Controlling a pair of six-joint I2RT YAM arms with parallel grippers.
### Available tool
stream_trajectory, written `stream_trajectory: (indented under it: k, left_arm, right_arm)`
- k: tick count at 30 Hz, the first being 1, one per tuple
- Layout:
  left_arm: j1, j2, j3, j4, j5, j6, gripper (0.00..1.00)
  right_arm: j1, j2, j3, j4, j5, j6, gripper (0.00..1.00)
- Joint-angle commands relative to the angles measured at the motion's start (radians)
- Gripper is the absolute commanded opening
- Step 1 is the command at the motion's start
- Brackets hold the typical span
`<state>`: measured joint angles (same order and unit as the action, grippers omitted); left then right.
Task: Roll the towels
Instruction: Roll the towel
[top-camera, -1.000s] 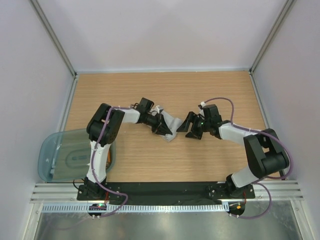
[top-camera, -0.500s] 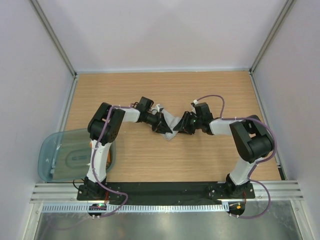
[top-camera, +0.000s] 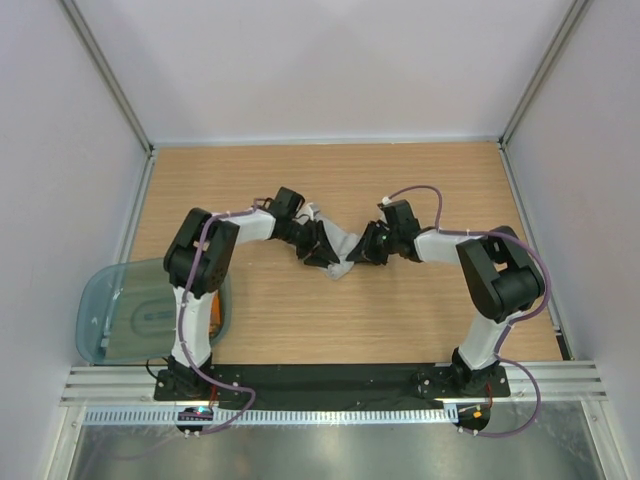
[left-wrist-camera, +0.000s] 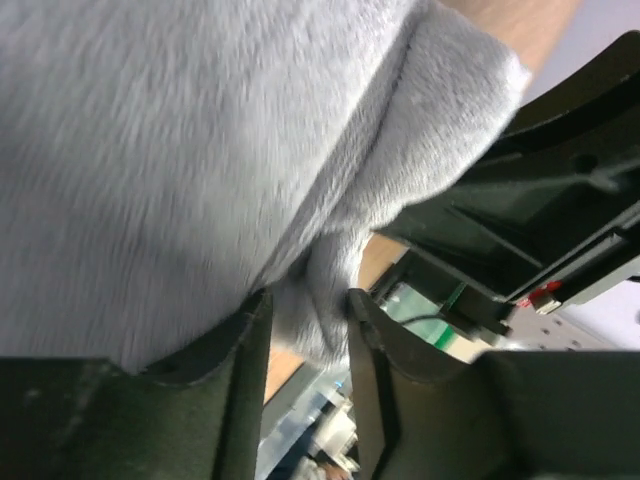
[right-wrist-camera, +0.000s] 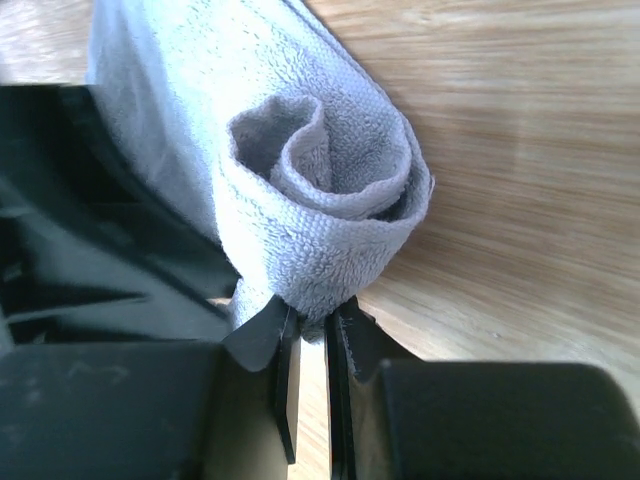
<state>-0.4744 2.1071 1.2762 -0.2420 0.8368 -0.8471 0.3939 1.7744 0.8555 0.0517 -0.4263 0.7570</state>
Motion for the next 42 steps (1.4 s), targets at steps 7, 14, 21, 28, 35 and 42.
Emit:
stream_trajectory:
  k: [7,14,21,28,35,42]
  left_arm:
    - [-0.134,-0.289,0.026,-0.247,-0.517,0.279,0.42]
    - [-0.349,-0.384,0.014,-0.220,-0.772,0.417,0.49]
    - [-0.375,-0.334,-0.017,-0.171,-0.771,0.382,0.50]
    - [-0.391,-0.311,-0.063,-0.109,-0.765,0.381,0.49]
    - [-0.391,-0.286,-0.083,-0.051,-0.723,0.388,0.47]
    - [-0.391,-0.249,-0.104,-0.010,-0.717,0.398,0.21]
  right_arm:
    - [0.026,-0.050,0.125,-0.321,0.086,-0.054,0.01]
    - [0.040,-0.061,0.185,-0.441,0.106,-0.073,0.01]
    - [0.042,-0.069,0.186,-0.451,0.101,-0.067,0.01]
    - [0.042,-0.075,0.188,-0.452,0.072,-0.068,0.01]
    - [0.048,-0.069,0.188,-0.446,0.047,-0.067,0.01]
    - [0.048,-0.063,0.189,-0.438,0.008,-0.065,0.01]
